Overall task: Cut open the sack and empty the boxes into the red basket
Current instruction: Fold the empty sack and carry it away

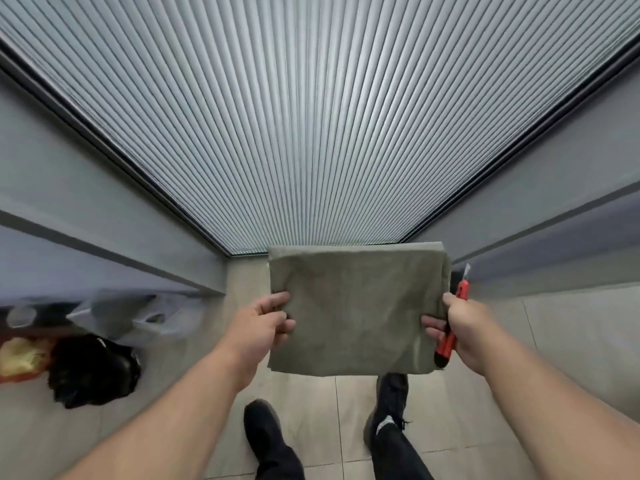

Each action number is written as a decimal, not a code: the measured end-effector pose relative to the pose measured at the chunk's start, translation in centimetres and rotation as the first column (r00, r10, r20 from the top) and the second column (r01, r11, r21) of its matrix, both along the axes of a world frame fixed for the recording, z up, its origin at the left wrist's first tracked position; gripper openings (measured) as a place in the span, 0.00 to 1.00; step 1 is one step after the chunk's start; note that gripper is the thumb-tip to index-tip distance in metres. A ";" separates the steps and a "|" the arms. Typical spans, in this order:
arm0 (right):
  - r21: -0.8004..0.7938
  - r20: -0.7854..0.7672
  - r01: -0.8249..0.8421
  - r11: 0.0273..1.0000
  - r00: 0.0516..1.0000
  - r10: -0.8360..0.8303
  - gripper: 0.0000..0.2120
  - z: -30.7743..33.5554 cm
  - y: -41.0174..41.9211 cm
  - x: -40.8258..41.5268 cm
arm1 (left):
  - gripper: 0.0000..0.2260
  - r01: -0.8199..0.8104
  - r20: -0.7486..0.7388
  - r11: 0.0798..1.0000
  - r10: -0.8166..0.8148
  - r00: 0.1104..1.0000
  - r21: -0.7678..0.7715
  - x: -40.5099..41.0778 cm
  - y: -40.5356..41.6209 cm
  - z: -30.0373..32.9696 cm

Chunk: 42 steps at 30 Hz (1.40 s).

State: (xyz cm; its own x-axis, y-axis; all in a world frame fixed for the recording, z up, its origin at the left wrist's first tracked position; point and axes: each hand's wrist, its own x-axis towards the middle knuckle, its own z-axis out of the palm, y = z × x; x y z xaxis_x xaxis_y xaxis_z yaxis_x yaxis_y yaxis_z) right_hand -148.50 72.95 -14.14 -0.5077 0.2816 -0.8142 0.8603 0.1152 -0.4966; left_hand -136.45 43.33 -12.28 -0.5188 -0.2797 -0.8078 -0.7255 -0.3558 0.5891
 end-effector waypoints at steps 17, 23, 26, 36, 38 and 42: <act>0.120 0.034 -0.085 0.989 0.996 0.081 0.21 -40.0 3.4 -14.6 | 0.18 0.012 0.111 1.000 -0.014 0.994 0.018 -14.0 6.7 -40.7; 0.151 0.057 -0.064 0.986 0.997 0.056 0.19 -48.7 4.4 -17.4 | 0.21 0.015 0.097 0.997 -0.022 0.995 0.073 -17.1 7.6 -50.2; 0.152 0.050 -0.044 0.987 0.998 0.036 0.22 -49.4 4.7 -17.1 | 0.27 -0.023 0.068 0.994 0.016 0.998 0.107 -16.8 7.9 -51.3; 0.032 0.243 -0.468 0.883 0.861 0.447 0.05 -33.7 1.0 -7.0 | 0.21 0.104 0.179 0.995 -0.104 0.978 0.009 -8.1 5.6 -35.6; -0.023 0.227 -0.526 0.850 0.825 0.517 0.07 -28.5 -1.1 -6.1 | 0.20 0.122 0.183 0.993 -0.121 0.976 0.004 -6.6 4.5 -30.4; -0.131 0.182 -0.547 0.827 0.806 0.563 0.09 -17.3 -5.6 -4.0 | 0.15 0.132 0.177 0.990 -0.121 0.977 -0.050 -3.5 1.7 -19.2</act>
State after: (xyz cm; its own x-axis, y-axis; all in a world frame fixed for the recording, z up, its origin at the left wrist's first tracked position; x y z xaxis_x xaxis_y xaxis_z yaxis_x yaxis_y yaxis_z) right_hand -152.48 67.37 -31.44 -0.3805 -0.0579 -0.9230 0.7421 0.5764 -0.3421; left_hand -139.97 45.02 -31.43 -0.4073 -0.2724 -0.8717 -0.8549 -0.2221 0.4688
